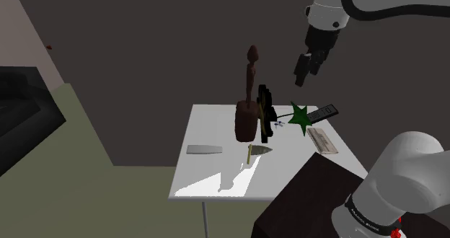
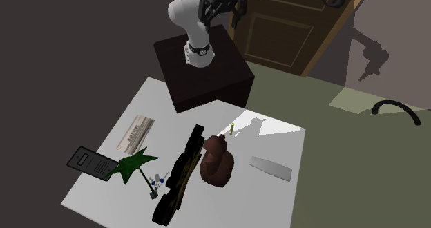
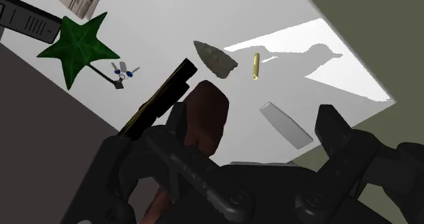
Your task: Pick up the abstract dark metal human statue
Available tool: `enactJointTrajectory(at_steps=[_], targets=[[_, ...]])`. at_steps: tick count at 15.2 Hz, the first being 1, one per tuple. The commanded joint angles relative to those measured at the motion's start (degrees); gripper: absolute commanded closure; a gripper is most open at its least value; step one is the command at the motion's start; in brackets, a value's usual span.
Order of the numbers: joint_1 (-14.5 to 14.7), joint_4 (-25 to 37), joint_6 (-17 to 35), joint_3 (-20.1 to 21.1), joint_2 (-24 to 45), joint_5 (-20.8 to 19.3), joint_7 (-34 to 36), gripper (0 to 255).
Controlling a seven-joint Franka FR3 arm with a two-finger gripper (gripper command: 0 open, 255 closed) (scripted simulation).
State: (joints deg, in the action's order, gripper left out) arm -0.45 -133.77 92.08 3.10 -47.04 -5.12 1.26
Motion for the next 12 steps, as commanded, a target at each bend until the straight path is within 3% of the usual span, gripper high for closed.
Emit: enactJointTrajectory(at_steps=[1, 7, 12], targets=[[0.0, 0.0, 0.0, 0.0, 0.0, 0.0, 0.0, 0], [-2.9, -10.73, 19.52, 2.46, 1.19, -1.32, 8.74, 0], [-6.81, -16.23, 36.5, 5.32, 6.54, -3.99, 17.25, 0]])
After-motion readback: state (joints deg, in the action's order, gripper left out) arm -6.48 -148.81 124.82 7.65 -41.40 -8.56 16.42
